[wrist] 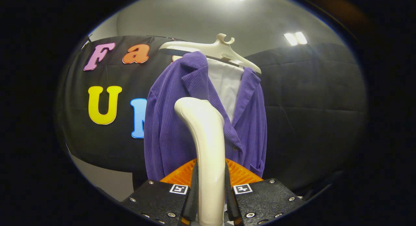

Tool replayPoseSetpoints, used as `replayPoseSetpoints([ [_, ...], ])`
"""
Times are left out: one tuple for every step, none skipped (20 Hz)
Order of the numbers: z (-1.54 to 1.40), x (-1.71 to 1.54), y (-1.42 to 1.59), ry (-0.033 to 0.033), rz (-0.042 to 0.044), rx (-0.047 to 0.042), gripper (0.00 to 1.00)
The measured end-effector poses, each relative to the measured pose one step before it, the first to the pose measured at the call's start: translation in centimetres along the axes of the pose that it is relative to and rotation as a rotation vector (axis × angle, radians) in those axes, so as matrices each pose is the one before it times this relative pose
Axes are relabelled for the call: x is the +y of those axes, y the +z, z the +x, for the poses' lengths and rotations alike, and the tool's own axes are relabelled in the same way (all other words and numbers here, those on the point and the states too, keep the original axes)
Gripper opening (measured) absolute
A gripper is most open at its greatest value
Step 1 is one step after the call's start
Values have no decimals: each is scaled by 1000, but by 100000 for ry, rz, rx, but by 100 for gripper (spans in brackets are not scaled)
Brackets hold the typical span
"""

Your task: Iron the clothes twice with a garment steamer, once on the left side and once on the right side.

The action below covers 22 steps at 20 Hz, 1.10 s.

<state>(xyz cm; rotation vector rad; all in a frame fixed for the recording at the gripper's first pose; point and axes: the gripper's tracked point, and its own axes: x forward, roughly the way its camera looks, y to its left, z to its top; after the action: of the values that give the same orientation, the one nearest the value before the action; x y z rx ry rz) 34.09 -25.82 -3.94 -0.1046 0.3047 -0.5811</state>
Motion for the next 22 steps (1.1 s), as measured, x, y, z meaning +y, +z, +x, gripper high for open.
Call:
replayPoseSetpoints([
  [-55,-61,-755,171,-288,1317,36],
  [-52,21,-865,238,-306,1209,36],
  [-132,17,-1018,507,-779,1316,36],
  [-170,123,-1070,631,-1010,1409,36],
  [-140,175,-950,620,-904,1638,36],
  [-179,211,-879,620,-791,1500,36],
  [-170,203,-925,452,-472,1357,36],
  [-248,143,-1085,423,-497,1461,36],
  [-177,17,-1086,106,-450,1452,36],
  [-153,-28,-1067,-129,-467,1620,36],
  [-72,61,-1050,119,-223,1643,36],
  [-127,68,-1171,319,41,1695,36],
  [-74,143,-1112,453,-354,1673,36],
  [36,-118,-1279,141,-401,2124,36],
  [-6,-87,-1212,184,-462,1944,36],
  [22,-85,-1121,11,-241,1906,36],
  [-6,7,-983,50,-37,1838,36],
  [123,-107,-1411,120,54,2047,36],
  [207,-185,-1292,-17,42,1963,36],
  [201,-258,-1407,-45,80,1883,36],
  [210,15,-1206,213,-97,1799,36],
  [337,55,-1496,263,-44,2239,36],
])
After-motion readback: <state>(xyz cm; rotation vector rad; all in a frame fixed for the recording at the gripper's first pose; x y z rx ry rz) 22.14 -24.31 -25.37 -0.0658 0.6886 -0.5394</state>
